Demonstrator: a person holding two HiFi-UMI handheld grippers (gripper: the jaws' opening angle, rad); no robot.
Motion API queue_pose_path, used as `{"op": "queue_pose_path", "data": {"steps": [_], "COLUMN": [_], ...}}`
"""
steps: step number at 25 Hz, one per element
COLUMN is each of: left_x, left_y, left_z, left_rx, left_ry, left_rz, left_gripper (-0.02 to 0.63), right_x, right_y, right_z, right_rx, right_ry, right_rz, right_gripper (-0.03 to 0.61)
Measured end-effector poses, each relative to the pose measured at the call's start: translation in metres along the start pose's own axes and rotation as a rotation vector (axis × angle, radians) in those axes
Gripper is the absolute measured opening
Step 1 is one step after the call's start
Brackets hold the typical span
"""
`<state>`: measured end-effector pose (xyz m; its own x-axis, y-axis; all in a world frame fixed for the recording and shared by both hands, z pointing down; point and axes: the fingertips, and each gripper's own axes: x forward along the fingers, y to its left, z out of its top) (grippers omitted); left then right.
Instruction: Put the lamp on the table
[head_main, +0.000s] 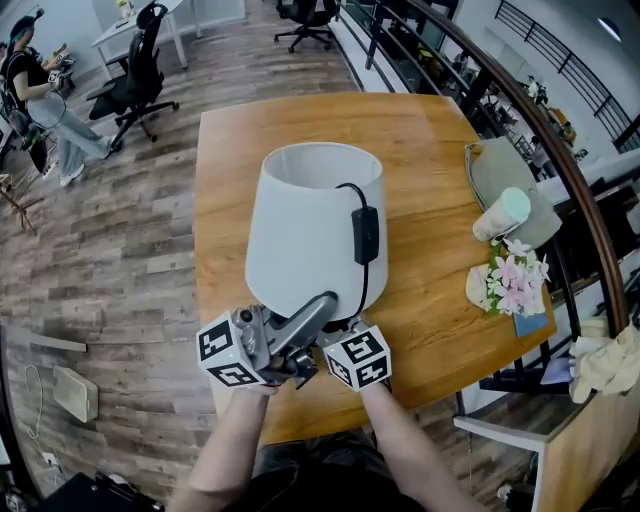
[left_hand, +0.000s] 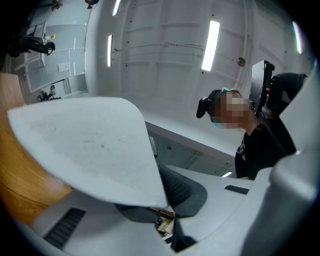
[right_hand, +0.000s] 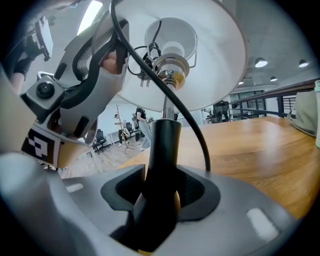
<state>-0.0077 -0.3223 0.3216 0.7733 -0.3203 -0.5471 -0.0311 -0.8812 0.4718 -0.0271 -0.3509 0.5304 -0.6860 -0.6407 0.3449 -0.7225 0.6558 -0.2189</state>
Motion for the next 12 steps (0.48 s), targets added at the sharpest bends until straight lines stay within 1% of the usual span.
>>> {"op": "queue_pose_path", "data": {"steps": [5,12], "left_x": [0.0,-0.0025], "left_y": [0.008,0.0046], "left_z": [0.0062,0.003], "left_rx": [0.002,0.0], "left_ry": [-0.028,-0.036], "left_rz": [-0.002,0.0], "left_gripper": [0.015,0.012], "right_x": [0.0063,0.0062], "right_y": [-0.0068,-0.0056], "right_z": [0.0063,0.0043], "right_rx": [-0.054,-0.089], "right_ry": [-0.007,-0.006], "right_rz": [0.014,0.008], "right_gripper": [0.196,0.206]}}
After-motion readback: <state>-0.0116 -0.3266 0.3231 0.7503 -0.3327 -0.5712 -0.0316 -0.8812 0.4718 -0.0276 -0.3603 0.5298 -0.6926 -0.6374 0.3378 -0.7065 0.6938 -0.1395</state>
